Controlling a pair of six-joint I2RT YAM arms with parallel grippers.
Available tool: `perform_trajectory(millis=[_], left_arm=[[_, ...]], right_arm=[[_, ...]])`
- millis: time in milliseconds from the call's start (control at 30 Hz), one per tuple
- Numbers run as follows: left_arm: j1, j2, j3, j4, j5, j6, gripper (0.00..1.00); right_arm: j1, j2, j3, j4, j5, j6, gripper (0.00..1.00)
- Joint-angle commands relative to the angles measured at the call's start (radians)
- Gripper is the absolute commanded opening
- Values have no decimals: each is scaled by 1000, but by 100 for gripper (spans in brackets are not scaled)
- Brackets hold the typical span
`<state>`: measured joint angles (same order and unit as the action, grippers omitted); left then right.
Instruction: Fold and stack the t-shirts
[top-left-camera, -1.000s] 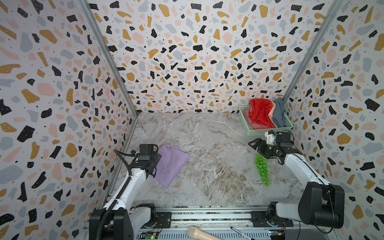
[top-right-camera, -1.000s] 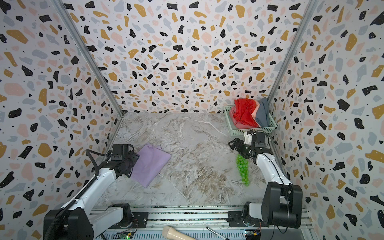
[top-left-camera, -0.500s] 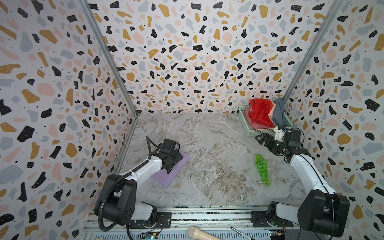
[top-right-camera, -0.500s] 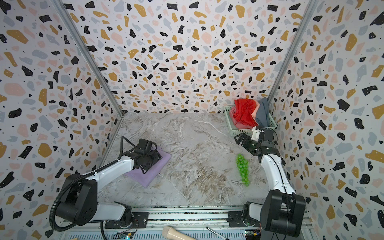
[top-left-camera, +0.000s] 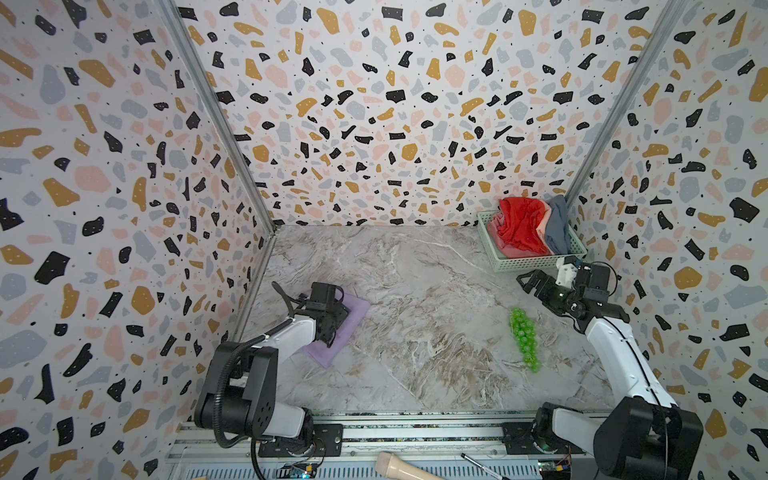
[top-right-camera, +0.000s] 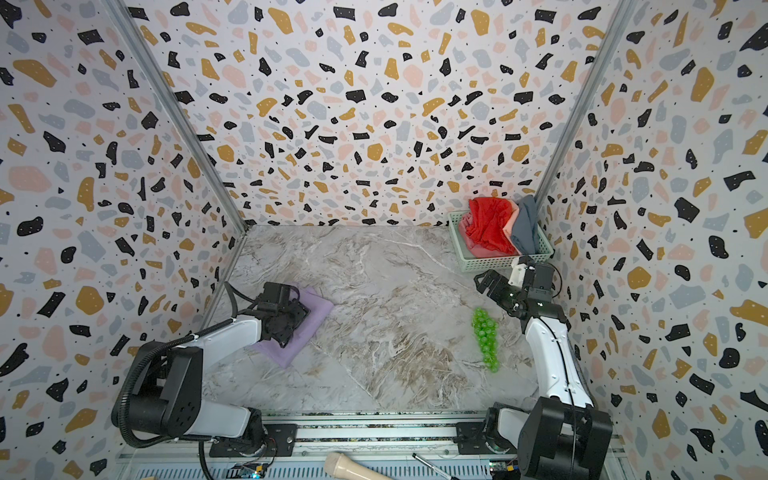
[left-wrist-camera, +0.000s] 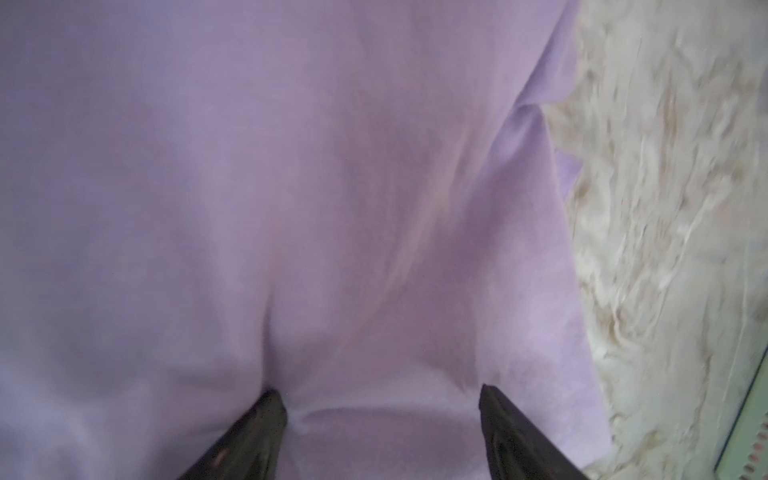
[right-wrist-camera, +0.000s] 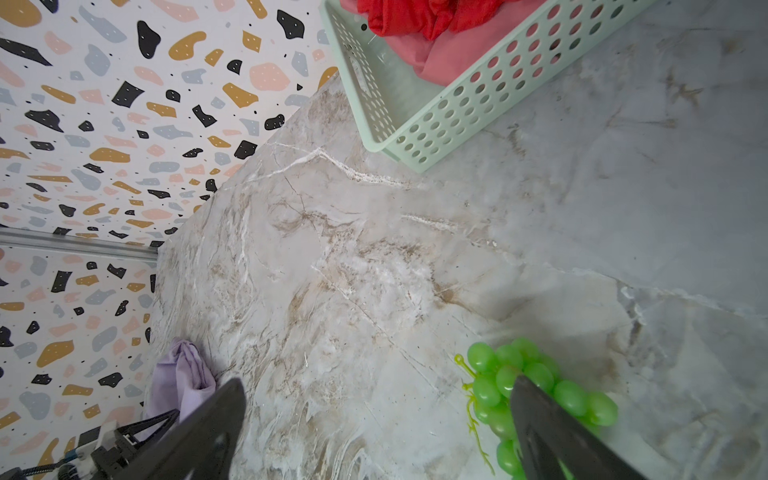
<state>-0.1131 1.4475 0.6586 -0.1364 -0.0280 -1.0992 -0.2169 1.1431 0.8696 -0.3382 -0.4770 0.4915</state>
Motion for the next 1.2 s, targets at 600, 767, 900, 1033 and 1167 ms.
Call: perform_trajectory(millis=[600,767,900,1033,1167], left_arm=[[350,-51,-168,-82,-70,-3,77],[404,-90,-192,-108,-69,18,77],[449,-142,-239,-112,-70,15,77],[504,-196,-286,-126,-61,-14,77],[521,-258,-350,-121,-39,-86,77]], right_arm=[[-23,-56,-47,-20,22,22,99],[-22,-41,-46,-9,9,23,99],[-22,-28,-40,-7,4,19,99],[-22,-19,-34,-2,0,18,99],[-22,-21,-36,2,1,19,99]])
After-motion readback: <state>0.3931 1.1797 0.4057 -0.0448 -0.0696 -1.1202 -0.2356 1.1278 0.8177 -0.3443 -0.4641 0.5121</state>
